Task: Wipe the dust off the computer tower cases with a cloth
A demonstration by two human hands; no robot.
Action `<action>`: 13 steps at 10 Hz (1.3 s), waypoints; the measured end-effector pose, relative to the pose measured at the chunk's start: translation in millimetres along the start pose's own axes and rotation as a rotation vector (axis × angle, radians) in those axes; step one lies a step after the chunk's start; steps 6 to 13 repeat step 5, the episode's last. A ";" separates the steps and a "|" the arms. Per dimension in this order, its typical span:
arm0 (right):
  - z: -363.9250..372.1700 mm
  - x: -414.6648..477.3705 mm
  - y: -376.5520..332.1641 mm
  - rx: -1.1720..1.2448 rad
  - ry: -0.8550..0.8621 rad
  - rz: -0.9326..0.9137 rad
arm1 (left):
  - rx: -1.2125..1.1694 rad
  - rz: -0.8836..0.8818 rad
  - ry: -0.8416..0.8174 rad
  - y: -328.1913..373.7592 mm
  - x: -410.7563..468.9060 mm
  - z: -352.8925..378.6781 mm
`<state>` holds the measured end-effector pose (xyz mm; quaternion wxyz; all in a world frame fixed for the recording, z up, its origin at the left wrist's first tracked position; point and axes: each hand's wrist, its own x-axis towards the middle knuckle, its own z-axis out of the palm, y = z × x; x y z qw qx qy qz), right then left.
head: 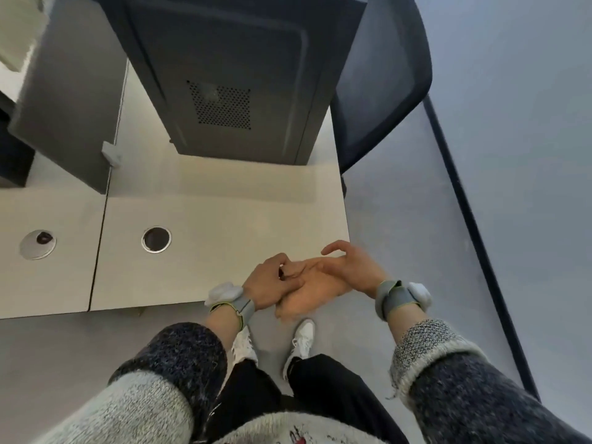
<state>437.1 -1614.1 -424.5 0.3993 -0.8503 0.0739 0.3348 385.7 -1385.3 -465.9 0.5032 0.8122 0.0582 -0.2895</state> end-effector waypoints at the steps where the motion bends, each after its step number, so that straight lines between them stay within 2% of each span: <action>1: -13.9 23.9 17.0 -0.105 0.053 0.052 | 0.014 -0.060 0.008 6.6 26.4 18.2; 2: -14.0 47.0 31.5 -0.143 0.150 0.067 | 0.031 -0.131 0.094 9.1 47.9 25.8; 3: -4.7 56.8 38.0 -0.294 0.465 -0.115 | 0.066 -0.195 0.134 11.4 59.0 21.6; 4: 6.5 59.6 24.8 -0.324 0.301 -0.268 | 0.144 -0.242 0.176 17.3 64.1 8.6; 5: 28.4 76.8 24.9 -0.517 -0.046 -0.364 | 0.210 -0.296 0.190 22.0 61.2 -9.8; 13: 28.4 76.8 24.9 -0.517 -0.046 -0.364 | 0.210 -0.296 0.190 22.0 61.2 -9.8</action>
